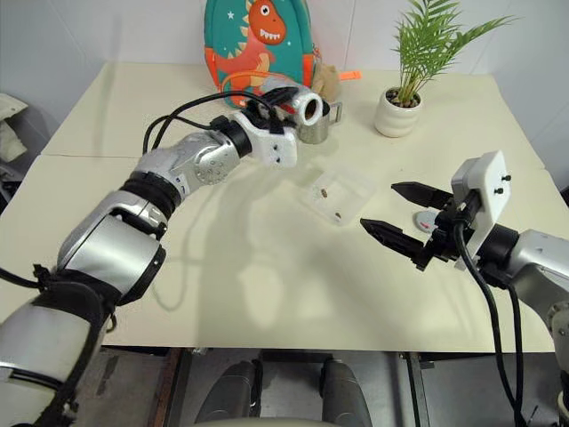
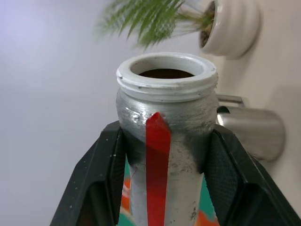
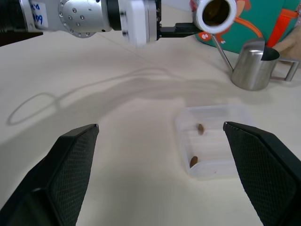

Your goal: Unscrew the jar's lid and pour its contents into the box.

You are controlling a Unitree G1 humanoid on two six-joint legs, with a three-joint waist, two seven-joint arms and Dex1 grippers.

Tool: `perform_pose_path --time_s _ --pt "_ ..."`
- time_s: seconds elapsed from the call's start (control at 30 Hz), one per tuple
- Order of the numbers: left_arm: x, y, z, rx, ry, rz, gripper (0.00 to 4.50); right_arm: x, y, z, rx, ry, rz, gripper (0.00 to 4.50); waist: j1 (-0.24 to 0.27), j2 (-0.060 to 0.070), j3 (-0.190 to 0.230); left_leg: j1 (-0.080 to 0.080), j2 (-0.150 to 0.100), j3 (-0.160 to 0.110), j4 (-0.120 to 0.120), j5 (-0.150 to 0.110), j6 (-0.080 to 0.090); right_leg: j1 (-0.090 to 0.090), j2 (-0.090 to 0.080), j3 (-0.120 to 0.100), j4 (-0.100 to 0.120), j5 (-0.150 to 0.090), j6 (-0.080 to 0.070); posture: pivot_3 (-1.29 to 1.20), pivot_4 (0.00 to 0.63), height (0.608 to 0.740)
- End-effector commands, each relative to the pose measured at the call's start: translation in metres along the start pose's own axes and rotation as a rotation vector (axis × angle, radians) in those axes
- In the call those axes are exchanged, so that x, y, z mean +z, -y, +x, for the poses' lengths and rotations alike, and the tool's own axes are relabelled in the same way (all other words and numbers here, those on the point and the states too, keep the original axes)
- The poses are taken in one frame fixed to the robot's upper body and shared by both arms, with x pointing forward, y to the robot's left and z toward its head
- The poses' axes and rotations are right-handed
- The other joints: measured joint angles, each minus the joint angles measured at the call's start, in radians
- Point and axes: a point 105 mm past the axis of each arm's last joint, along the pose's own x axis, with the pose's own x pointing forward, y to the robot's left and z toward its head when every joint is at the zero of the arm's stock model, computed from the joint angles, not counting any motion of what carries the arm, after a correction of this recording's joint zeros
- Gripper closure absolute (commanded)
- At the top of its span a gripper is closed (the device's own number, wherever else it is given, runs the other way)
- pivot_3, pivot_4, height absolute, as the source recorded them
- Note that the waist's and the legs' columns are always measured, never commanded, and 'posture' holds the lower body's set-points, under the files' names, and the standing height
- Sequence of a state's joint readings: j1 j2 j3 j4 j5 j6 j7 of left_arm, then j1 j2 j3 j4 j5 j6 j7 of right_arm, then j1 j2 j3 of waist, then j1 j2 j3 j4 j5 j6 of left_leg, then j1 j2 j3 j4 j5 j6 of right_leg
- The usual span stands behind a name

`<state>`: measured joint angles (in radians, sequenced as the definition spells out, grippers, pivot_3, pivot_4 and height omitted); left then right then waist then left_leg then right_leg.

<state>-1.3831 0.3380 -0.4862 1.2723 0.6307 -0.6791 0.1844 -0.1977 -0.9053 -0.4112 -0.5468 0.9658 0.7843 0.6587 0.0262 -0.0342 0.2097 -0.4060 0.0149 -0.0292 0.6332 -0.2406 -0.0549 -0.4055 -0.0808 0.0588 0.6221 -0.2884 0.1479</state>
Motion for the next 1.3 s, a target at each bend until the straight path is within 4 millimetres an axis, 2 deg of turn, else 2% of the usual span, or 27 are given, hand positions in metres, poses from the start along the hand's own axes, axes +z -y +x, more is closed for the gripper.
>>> perform_pose_path --time_s 0.03,0.2,0.27,0.4,0.5,0.73,1.1,1.3 --pt "0.001 -0.022 -0.003 0.116 0.027 -0.31 2.53 0.011 0.002 0.003 0.031 0.009 -0.051 0.04 -0.001 0.0 0.0 0.0 0.0 0.0 0.0 0.0 0.0 0.0 0.0 0.0 0.0 0.0 0.0 0.0 0.15 0.74" --pt "-0.029 -0.016 -0.028 0.207 -0.044 -0.69 2.53 0.014 0.005 0.007 0.053 0.003 -0.056 0.04 -0.004 0.0 0.0 0.0 0.0 0.0 0.002 0.0 0.0 0.0 0.0 0.0 0.004 0.0 0.0 0.0 0.15 0.74" --pt "-0.034 -0.014 -0.033 0.231 -0.058 -0.803 2.53 0.014 0.007 0.007 0.057 0.001 -0.056 0.04 -0.003 0.0 0.0 0.0 0.0 0.0 0.003 0.0 0.0 0.0 0.0 0.001 0.004 0.0 0.0 0.0 0.15 0.74" --pt "-0.043 0.01 -0.047 0.216 -0.066 -1.134 2.53 0.015 0.007 0.011 0.076 -0.002 -0.061 0.04 -0.002 0.001 0.0 0.0 0.0 0.0 0.006 0.0 0.001 0.0 0.0 0.001 0.005 0.0 0.0 0.0 0.15 0.74" --pt "-0.046 0.024 -0.051 0.18 -0.093 -1.281 2.53 0.016 0.008 0.013 0.084 -0.005 -0.067 0.04 -0.002 0.0 0.0 0.0 0.0 -0.001 0.01 0.0 0.002 0.0 0.0 0.0 0.004 0.0 0.0 0.0 0.15 0.74" --pt "-0.04 0.046 -0.06 0.044 -0.109 -1.292 2.53 0.016 0.008 0.01 0.088 -0.018 -0.067 0.04 -0.003 0.0 0.0 0.0 0.0 -0.001 0.013 -0.001 0.003 0.002 0.0 0.001 0.004 0.001 0.0 0.0 0.15 0.74" --pt "-0.038 0.061 -0.062 -0.068 -0.149 -1.219 2.53 0.014 0.008 0.011 0.086 -0.028 -0.064 0.04 -0.003 0.0 0.0 0.0 0.0 -0.001 0.012 -0.002 0.003 0.002 0.0 0.001 0.003 0.001 0.0 0.0 0.15 0.74" --pt "-0.037 0.06 -0.063 -0.069 -0.144 -1.222 0.61 0.014 0.008 0.011 0.089 -0.029 -0.069 0.0 -0.003 0.0 0.0 0.0 0.0 -0.001 0.012 -0.002 0.004 0.002 0.0 0.001 0.002 0.001 0.0 0.0 0.15 0.74"
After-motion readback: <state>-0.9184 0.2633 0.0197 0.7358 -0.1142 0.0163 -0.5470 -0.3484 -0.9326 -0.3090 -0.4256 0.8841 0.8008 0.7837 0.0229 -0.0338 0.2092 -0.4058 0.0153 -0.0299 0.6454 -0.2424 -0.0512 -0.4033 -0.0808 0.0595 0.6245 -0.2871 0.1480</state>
